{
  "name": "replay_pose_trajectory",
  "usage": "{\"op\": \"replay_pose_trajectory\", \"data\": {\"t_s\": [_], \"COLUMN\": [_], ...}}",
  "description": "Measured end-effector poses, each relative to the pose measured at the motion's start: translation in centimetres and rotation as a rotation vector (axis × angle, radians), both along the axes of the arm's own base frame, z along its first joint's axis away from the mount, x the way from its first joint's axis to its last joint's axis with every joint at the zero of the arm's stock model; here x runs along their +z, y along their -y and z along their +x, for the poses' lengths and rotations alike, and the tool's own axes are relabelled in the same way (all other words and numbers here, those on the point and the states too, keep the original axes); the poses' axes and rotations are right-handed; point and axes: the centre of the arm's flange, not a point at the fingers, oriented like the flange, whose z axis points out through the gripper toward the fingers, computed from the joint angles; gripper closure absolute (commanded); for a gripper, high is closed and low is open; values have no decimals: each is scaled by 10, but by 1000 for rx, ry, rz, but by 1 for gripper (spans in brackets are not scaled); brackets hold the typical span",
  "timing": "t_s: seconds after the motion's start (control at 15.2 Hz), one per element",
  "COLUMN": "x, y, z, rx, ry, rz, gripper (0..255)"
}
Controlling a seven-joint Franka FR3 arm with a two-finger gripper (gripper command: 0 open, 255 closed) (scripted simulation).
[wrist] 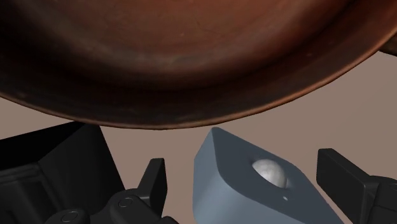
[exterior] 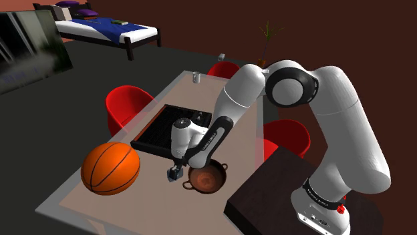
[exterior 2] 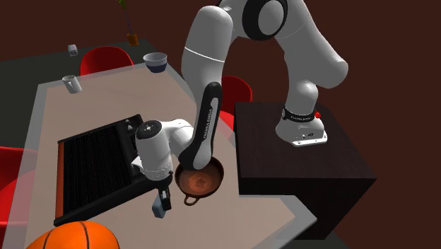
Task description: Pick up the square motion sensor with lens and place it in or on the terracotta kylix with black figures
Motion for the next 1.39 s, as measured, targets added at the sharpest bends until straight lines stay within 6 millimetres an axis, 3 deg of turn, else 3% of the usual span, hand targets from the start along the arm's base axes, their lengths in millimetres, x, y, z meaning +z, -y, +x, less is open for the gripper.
{"op": "replay_pose_trajectory", "data": {"t_s": [0.2,0.26,0.92,1.39], "x": [0,0,0,31], "y": [0,0,1,0], "z": [0,0,1,0], "rx": [0,0,-1,0], "ry": [0,0,1,0], "rz": [0,0,0,0], "gripper": [0,255,255,255]}}
